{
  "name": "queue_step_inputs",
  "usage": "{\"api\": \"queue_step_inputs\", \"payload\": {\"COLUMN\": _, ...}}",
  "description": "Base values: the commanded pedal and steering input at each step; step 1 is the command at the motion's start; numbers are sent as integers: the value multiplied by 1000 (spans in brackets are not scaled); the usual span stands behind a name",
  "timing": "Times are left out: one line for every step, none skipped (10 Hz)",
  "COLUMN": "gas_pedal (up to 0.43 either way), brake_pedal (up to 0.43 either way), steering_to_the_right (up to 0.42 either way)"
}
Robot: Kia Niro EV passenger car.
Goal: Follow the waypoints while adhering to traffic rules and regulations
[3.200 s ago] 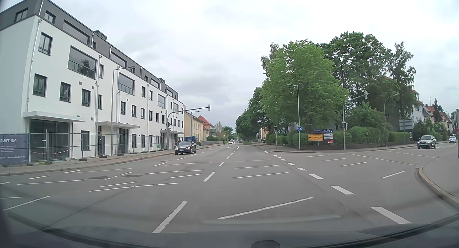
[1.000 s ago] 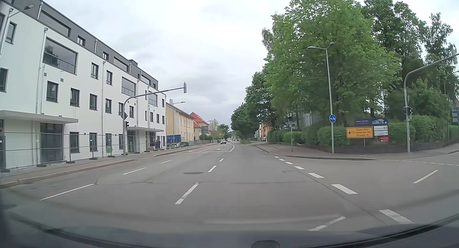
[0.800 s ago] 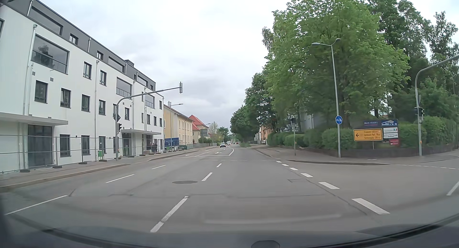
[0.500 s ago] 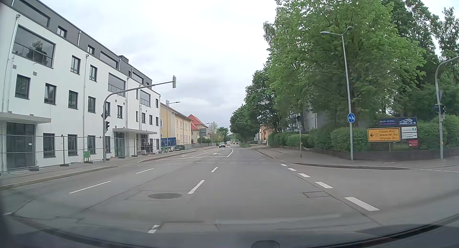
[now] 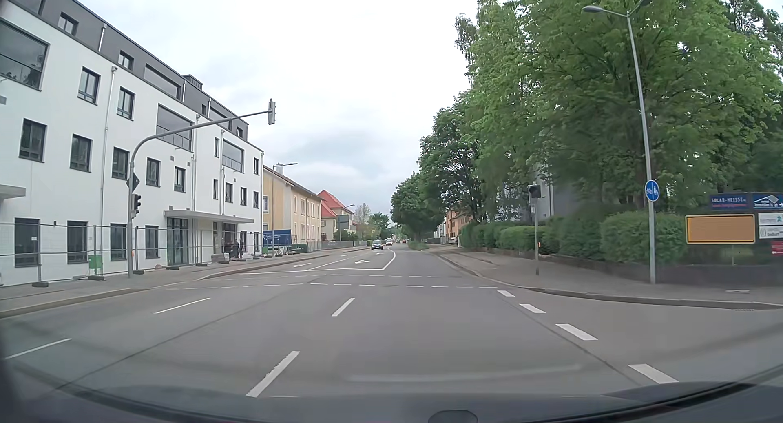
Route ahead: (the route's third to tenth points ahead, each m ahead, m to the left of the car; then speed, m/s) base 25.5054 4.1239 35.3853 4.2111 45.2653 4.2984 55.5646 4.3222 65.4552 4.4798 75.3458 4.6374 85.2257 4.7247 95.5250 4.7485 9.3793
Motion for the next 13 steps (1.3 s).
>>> {"api": "queue_step_inputs", "payload": {"gas_pedal": 268, "brake_pedal": 0, "steering_to_the_right": -1}}
{"api": "queue_step_inputs", "payload": {"gas_pedal": 268, "brake_pedal": 0, "steering_to_the_right": -1}}
{"api": "queue_step_inputs", "payload": {"gas_pedal": 268, "brake_pedal": 0, "steering_to_the_right": -1}}
{"api": "queue_step_inputs", "payload": {"gas_pedal": 260, "brake_pedal": 0, "steering_to_the_right": -1}}
{"api": "queue_step_inputs", "payload": {"gas_pedal": 138, "brake_pedal": 0, "steering_to_the_right": -1}}
{"api": "queue_step_inputs", "payload": {"gas_pedal": 130, "brake_pedal": 0, "steering_to_the_right": -1}}
{"api": "queue_step_inputs", "payload": {"gas_pedal": 98, "brake_pedal": 0, "steering_to_the_right": -1}}
{"api": "queue_step_inputs", "payload": {"gas_pedal": 98, "brake_pedal": 0, "steering_to_the_right": -1}}
{"api": "queue_step_inputs", "payload": {"gas_pedal": 98, "brake_pedal": 0, "steering_to_the_right": -2}}
{"api": "queue_step_inputs", "payload": {"gas_pedal": 110, "brake_pedal": 0, "steering_to_the_right": -3}}
{"api": "queue_step_inputs", "payload": {"gas_pedal": 138, "brake_pedal": 0, "steering_to_the_right": -4}}
{"api": "queue_step_inputs", "payload": {"gas_pedal": 138, "brake_pedal": 0, "steering_to_the_right": -4}}
{"api": "queue_step_inputs", "payload": {"gas_pedal": 157, "brake_pedal": 0, "steering_to_the_right": -4}}
